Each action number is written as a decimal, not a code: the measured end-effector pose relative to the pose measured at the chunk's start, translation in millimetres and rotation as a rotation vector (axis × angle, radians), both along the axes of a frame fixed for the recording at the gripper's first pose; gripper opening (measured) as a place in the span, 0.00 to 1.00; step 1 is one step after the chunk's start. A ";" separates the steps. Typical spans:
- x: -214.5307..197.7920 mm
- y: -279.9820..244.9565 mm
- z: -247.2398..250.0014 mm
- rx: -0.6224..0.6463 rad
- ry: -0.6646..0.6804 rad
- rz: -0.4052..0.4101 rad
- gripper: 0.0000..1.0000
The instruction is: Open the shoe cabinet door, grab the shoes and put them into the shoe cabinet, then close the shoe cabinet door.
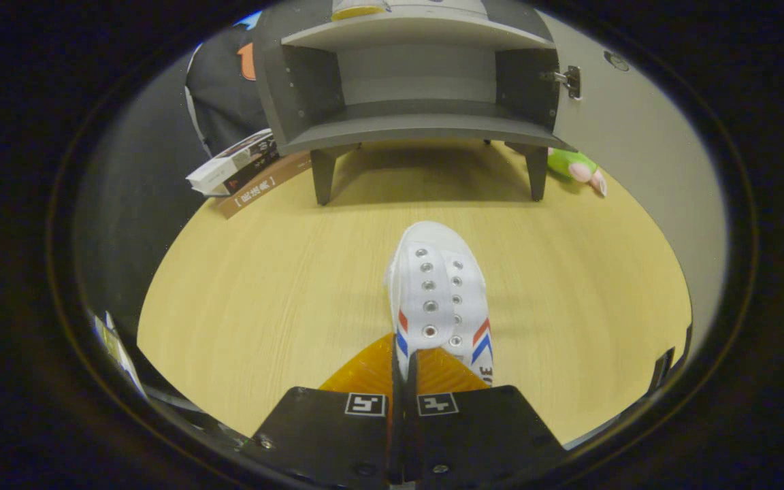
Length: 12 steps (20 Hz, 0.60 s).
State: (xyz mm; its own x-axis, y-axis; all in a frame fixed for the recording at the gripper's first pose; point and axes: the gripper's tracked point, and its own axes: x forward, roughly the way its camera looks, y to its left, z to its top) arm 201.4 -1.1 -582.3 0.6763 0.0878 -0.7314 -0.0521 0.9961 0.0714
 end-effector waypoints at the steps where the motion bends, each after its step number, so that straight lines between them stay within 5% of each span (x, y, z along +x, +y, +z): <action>1: -4.6 1.2 5.1 0.009 -0.005 0.001 0.04; 12: -16.6 -34.0 140.5 -0.009 -0.174 0.049 0.04</action>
State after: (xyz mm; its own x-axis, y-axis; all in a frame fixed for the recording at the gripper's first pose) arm 184.8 -35.2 -441.9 0.7876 0.1173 -0.6049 -0.1108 0.9927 0.0481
